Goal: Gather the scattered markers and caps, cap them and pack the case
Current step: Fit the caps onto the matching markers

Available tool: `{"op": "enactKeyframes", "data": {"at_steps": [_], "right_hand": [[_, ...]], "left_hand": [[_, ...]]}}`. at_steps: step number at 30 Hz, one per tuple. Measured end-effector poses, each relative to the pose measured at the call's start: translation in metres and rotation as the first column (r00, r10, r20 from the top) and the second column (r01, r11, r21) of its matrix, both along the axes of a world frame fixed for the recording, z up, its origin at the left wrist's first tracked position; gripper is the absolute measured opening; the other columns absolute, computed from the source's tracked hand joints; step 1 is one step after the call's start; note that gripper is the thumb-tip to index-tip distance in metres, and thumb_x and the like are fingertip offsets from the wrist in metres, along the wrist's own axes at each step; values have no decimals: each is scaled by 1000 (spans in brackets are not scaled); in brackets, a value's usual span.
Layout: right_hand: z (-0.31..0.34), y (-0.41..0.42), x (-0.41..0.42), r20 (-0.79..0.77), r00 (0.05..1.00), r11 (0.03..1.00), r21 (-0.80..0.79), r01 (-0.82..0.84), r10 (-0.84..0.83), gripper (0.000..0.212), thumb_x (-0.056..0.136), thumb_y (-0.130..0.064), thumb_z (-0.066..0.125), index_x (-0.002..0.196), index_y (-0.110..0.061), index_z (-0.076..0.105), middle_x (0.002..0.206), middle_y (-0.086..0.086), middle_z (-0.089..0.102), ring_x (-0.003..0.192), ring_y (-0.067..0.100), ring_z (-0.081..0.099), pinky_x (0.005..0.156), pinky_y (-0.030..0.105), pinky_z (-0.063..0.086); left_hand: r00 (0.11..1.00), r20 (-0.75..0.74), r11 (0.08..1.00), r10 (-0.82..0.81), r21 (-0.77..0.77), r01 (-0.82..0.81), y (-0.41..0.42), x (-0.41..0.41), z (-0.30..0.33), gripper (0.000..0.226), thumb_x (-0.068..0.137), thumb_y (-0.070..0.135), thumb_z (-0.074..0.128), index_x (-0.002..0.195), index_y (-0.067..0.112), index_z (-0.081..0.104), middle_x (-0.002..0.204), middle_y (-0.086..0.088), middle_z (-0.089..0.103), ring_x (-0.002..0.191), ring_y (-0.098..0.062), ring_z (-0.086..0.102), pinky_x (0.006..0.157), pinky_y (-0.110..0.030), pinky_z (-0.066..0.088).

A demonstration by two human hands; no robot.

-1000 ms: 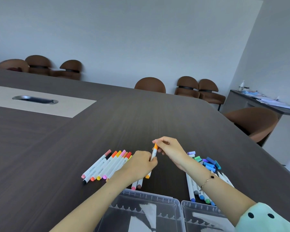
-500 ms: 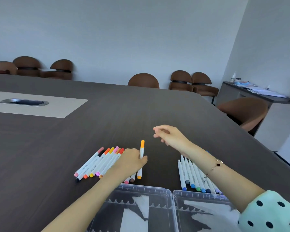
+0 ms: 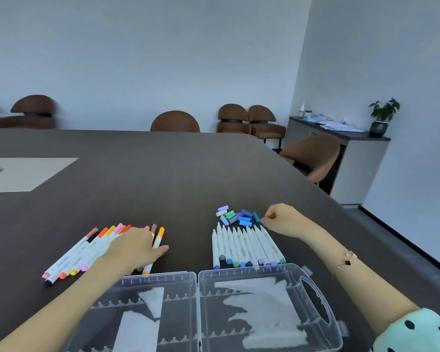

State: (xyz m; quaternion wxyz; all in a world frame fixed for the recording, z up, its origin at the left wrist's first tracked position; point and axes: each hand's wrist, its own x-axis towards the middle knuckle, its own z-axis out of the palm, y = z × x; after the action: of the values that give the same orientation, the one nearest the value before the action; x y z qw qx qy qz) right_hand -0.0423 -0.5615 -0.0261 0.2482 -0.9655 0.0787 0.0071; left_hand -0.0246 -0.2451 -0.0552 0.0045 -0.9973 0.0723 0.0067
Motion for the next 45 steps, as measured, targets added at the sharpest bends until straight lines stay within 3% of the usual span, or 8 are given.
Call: {"op": "enactKeyframes", "data": {"at_steps": [3, 4, 6, 11, 18, 27, 35, 45], "right_hand": [[-16, -15, -15, -69, 997, 999, -32, 13, -15, 15, 93, -29, 54, 89, -14, 55, 91, 5, 61, 74, 9, 52, 63, 20, 41], [-21, -19, -18, -77, 997, 1000, -27, 16, -18, 17, 93, -31, 54, 88, -14, 54, 88, 3, 59, 72, 8, 50, 61, 20, 40], [-28, -24, -21, -80, 997, 1000, -8, 23, -23, 22, 92, -34, 54, 86, -13, 52, 82, 0, 55, 67, 8, 47, 58, 21, 36], [-39, -26, -18, -68, 998, 1000, 8, 11, -11, 21, 93, -36, 52, 85, -17, 53, 79, -3, 56, 67, 6, 49, 57, 18, 38], [-48, -30, -14, -58, 998, 996, 93, 17, -12, 26, 89, -32, 58, 85, -7, 62, 77, 8, 52, 66, 15, 49, 57, 24, 39], [-55, -42, -10, -62, 996, 982, 172, 78, -68, 31, 79, -36, 64, 64, -13, 51, 50, 2, 33, 49, 15, 33, 47, 26, 27], [-55, -47, -8, -49, 996, 955, 284, 83, -72, 38, 81, -36, 62, 57, -12, 45, 39, -5, 19, 43, 12, 26, 47, 25, 25], [-52, -44, -13, -39, 998, 948, 315, 54, -43, 30, 86, -37, 60, 71, -11, 58, 55, 2, 38, 53, 14, 39, 48, 22, 31]], "left_hand": [[999, 19, 1000, -30, 11, 30, -8, -5, 1, 42, 96, 43, 43, 100, 8, 67, 96, -2, 72, 51, -8, 52, 70, -21, 52], [998, 35, 999, -42, -23, 43, -10, -5, 1, 37, 96, 40, 45, 89, 11, 68, 98, -2, 72, 50, -8, 52, 65, -21, 51], [996, 79, 988, -51, -142, 62, -15, -3, 1, 36, 93, 38, 51, 62, 19, 53, 81, 2, 69, 56, -9, 56, 58, -21, 45], [986, 82, 937, -144, -310, 163, -42, 8, 17, 25, 94, 35, 52, 74, 20, 56, 62, 8, 55, 61, -6, 54, 57, -18, 41], [953, 57, 842, -299, -454, 291, -99, 47, 19, 10, 93, 23, 54, 99, 19, 62, 88, 8, 60, 79, -4, 56, 68, -14, 41], [950, 54, 876, -308, -372, 306, -156, 90, 3, 18, 93, 19, 56, 107, 11, 66, 107, -4, 62, 82, -8, 53, 70, -18, 41], [938, -34, 916, -345, -230, 328, -177, 94, 9, 19, 91, 30, 60, 101, 15, 63, 87, 5, 60, 68, -8, 62, 61, -20, 45], [938, 61, 939, -342, 70, 338, -192, 82, 16, 22, 90, 25, 54, 102, 11, 67, 97, -5, 68, 87, -20, 63, 67, -27, 48]]}}
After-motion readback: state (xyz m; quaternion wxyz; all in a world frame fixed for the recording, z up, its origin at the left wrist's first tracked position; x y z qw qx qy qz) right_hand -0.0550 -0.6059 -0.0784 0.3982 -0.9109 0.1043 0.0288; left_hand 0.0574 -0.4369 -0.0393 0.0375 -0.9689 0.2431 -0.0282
